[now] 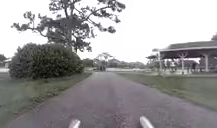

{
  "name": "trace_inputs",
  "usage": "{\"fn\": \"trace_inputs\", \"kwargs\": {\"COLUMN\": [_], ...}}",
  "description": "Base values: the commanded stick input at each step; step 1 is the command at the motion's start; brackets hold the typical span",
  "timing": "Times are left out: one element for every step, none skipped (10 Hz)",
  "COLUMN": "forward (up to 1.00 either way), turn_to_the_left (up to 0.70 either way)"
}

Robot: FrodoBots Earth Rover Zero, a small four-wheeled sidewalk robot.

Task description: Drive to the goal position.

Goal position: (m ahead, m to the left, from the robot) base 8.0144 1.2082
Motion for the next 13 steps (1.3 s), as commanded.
{"fn": "trace_inputs", "kwargs": {"forward": [0.70,0.70,0.70,0.70,0.70,0.70,0.70,0.70,0.70,0.70,0.70,0.70,0.70], "turn_to_the_left": [0.00,0.00,0.00,0.00,0.00,0.00,0.00,0.00,0.00,0.00,0.00,0.00,0.00]}}
